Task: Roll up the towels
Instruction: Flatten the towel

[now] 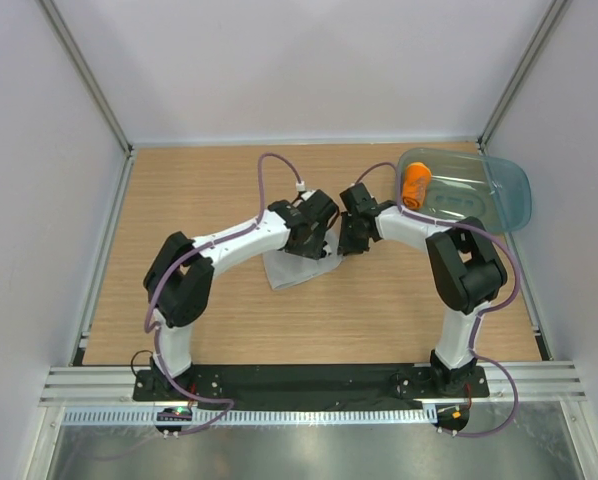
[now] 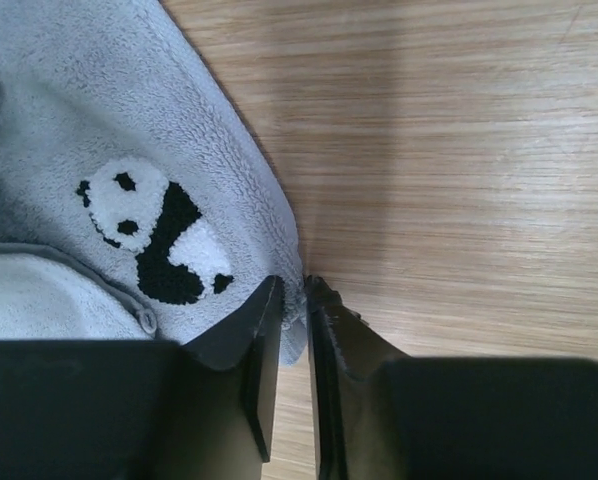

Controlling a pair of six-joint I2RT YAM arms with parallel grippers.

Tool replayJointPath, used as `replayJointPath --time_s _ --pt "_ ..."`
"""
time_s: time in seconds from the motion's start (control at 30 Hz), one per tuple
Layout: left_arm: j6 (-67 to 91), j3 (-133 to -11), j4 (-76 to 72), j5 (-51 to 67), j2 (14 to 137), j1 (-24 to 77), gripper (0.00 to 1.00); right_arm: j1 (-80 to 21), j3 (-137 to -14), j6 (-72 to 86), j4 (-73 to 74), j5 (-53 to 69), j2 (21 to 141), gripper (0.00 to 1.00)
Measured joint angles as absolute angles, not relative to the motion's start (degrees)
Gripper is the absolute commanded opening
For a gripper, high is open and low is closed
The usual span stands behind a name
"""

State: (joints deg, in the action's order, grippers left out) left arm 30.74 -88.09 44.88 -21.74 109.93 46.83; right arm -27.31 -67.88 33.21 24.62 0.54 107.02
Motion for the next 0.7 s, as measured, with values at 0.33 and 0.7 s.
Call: replayJointPath --time_s 0.33,0.7 --pt "32.5 -87.2 39.2 -17.1 116.7 50.7 0.65 -27.6 -67.4 33.6 23.0 0.4 107.3 0.12" --pt "33.7 -88.2 37.1 -18.1 119.9 51.4 0.28 -26.9 -66.9 34.1 21.6 0.9 107.3 0.1"
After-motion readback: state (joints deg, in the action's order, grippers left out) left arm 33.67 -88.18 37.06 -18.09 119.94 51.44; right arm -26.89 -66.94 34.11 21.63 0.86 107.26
